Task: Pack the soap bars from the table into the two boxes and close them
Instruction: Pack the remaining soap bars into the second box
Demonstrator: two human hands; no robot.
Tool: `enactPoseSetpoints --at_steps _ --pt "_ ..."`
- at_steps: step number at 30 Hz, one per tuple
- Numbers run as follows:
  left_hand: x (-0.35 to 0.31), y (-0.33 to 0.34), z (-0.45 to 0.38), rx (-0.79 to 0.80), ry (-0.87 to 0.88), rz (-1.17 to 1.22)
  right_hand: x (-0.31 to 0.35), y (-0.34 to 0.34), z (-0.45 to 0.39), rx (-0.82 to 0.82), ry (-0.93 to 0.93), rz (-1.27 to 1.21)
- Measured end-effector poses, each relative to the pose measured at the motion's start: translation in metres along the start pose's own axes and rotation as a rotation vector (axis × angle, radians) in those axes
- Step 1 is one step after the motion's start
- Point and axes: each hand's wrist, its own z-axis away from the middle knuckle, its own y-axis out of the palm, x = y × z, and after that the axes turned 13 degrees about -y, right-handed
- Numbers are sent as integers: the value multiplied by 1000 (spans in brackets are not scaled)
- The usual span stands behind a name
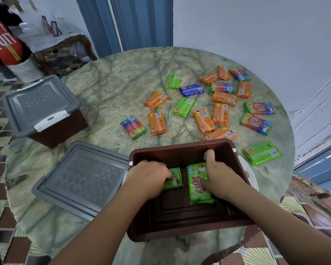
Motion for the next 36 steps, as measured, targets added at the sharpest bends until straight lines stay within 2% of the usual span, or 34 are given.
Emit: enactPoseSetpoints --at_steps 2,4,7,10,13,16,22,32,36 --pt "1 3 -3 28 -16 5 -2 6 0 43 -52 193" --pt "2 5 -4 33 -9 1 -1 5 -1 90 -185 365" --pt "1 3 -2 22 6 -6 -3 -4 -3 276 -410 583" --pt "2 7 -5 31 -17 -2 -5 -6 -5 363 -395 671" --pt "1 7 -4 20 -9 -13 -4 -8 -7 316 -394 751" --pt "-2 2 -1 -5 36 -36 -4 -11 -7 319 -328 720" --pt "-4 -8 3 8 27 -9 1 -11 -18 205 -206 541" --pt "-5 -11 5 25 47 -15 4 -2 -24 154 -386 601" --pt "-5 -15 6 24 42 -1 5 0 -24 122 -396 576"
